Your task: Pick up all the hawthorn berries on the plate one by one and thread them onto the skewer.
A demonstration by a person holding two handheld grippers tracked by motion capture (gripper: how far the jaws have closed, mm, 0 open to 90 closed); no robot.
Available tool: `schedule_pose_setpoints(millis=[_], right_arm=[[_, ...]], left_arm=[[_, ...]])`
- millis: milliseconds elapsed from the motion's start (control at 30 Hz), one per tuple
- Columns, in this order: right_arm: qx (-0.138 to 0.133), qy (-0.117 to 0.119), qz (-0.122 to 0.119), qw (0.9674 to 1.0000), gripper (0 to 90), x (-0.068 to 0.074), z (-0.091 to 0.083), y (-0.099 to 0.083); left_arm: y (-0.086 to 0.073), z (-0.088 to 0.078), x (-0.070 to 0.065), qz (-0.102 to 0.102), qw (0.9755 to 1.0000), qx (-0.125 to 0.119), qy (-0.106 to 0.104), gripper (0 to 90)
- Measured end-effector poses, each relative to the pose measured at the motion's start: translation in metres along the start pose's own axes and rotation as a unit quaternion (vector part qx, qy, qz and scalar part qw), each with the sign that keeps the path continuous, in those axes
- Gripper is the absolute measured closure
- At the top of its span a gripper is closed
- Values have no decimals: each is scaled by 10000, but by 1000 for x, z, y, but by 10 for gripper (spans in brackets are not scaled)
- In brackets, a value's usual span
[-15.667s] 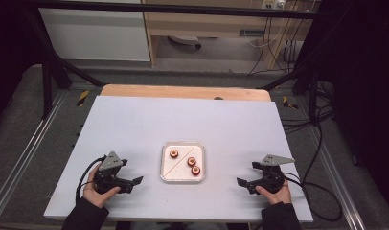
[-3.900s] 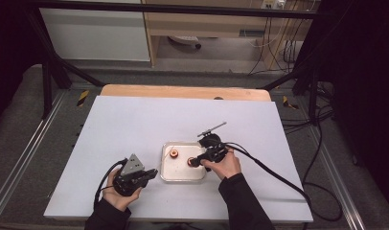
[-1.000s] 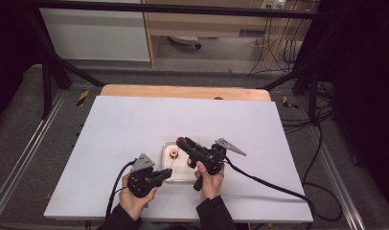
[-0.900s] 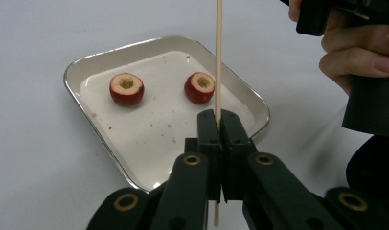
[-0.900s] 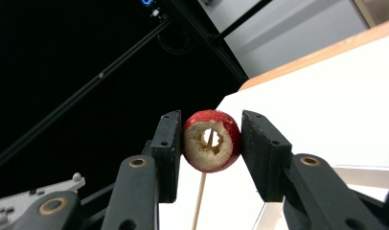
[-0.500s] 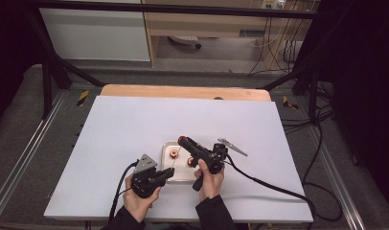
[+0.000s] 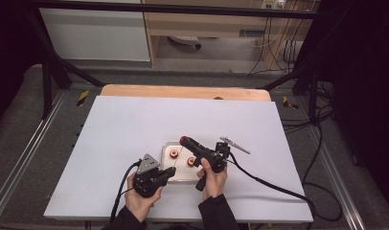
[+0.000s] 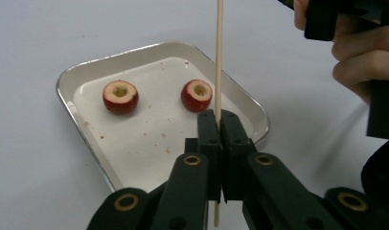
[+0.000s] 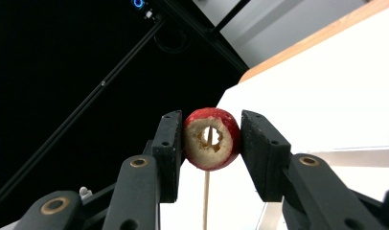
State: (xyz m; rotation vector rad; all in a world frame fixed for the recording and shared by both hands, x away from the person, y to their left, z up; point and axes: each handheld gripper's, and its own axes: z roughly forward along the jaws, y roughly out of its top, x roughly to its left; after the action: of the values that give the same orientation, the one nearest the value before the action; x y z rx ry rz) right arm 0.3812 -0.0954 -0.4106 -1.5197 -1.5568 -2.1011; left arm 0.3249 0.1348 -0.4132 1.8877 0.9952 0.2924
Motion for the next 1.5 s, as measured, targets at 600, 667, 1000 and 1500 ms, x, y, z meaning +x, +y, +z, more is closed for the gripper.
schedule_pose_setpoints(millis=[600,667,1000,1500], right_arm=[[148,-16,-40,9999,617,-3,-4,0],[99,1,-23,9999,618,-3,-3,1],[-114,-5,-90,9999,618,-1,-7,10],[-60,88,-336,9994,617,-6,-4,-11]], left_arm=[[-2,2,-3,148,9998,36,-97,887],[-1,0,-2,135,9999,-7,-92,887],[-5,0,-2,244,9996,14,-112,887],[-3,-1,-2,-115,9997,-62,-228,886]])
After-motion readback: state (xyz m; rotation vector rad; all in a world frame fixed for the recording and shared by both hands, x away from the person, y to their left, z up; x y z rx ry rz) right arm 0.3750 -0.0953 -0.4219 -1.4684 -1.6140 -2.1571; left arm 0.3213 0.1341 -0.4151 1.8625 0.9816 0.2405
